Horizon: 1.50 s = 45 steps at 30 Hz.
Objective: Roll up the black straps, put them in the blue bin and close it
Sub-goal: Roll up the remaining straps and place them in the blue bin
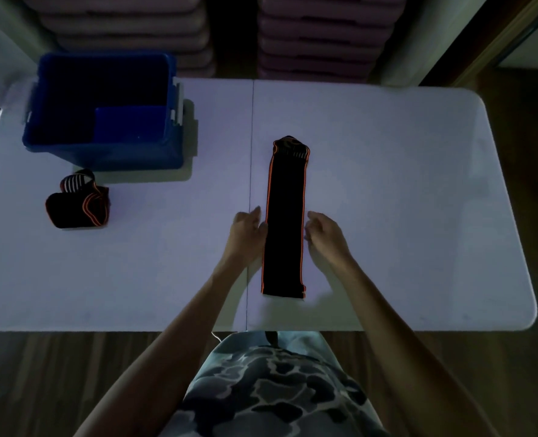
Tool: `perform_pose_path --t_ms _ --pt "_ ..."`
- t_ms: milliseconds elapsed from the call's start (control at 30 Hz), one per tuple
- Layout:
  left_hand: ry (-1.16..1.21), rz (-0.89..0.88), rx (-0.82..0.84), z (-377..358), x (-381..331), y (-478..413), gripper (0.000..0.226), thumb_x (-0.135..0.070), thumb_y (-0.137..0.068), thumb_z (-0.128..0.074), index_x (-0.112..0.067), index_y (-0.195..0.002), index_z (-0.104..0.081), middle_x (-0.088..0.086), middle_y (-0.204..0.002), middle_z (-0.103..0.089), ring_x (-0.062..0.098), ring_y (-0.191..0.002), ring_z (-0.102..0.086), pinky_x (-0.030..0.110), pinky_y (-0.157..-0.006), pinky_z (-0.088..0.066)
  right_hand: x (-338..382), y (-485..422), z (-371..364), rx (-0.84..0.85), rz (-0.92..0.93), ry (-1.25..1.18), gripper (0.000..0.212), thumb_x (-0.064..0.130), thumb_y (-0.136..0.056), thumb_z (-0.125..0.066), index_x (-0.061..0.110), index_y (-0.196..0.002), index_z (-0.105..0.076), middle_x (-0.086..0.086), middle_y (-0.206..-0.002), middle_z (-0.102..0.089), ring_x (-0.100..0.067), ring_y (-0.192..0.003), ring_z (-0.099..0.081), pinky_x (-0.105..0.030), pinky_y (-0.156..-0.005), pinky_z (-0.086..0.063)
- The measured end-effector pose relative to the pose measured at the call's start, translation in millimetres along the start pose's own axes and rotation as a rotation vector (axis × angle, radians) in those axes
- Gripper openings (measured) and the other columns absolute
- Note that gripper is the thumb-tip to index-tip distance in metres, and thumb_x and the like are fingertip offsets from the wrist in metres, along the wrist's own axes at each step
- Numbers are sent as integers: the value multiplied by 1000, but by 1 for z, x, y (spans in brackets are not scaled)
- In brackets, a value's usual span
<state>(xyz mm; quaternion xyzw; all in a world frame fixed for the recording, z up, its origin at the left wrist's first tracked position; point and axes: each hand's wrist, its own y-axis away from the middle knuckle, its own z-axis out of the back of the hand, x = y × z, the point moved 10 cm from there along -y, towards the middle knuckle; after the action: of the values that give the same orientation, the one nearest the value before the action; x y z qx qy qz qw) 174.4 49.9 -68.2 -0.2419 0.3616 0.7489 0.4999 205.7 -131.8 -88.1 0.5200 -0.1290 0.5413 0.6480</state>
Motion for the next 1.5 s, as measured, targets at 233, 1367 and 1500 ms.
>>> perform_pose_path --t_ms 233,1367,1500 --pt "-18 -2 -9 -8 -6 -42 37 -13 -75 -36 -9 -100 -63 22 -69 -50 42 -69 -54 39 -60 -47 29 -6 11 -102 -19 -84 32 7 -88 -41 2 -106 -67 -15 -111 -69 -28 -103 -64 -44 -95 -50" --pt "-149 -404 97 -8 13 118 42 -30 -84 -57 -15 -124 -58 6 -124 -64 21 -114 -58 40 -95 -50 -27 126 -22 -65 591 374 36 33 -85 -69 20 -118 -63 3 -117 -67 -10 -106 -60 -29 -88 -52" --pt "-110 -387 126 -12 15 110 30 -18 -85 -61 -13 -114 -66 7 -109 -71 21 -100 -65 16 -88 -43 -37 106 -19 -14 442 309 28 31 -87 -66 22 -114 -67 5 -109 -69 -10 -99 -62 -21 -82 -47"
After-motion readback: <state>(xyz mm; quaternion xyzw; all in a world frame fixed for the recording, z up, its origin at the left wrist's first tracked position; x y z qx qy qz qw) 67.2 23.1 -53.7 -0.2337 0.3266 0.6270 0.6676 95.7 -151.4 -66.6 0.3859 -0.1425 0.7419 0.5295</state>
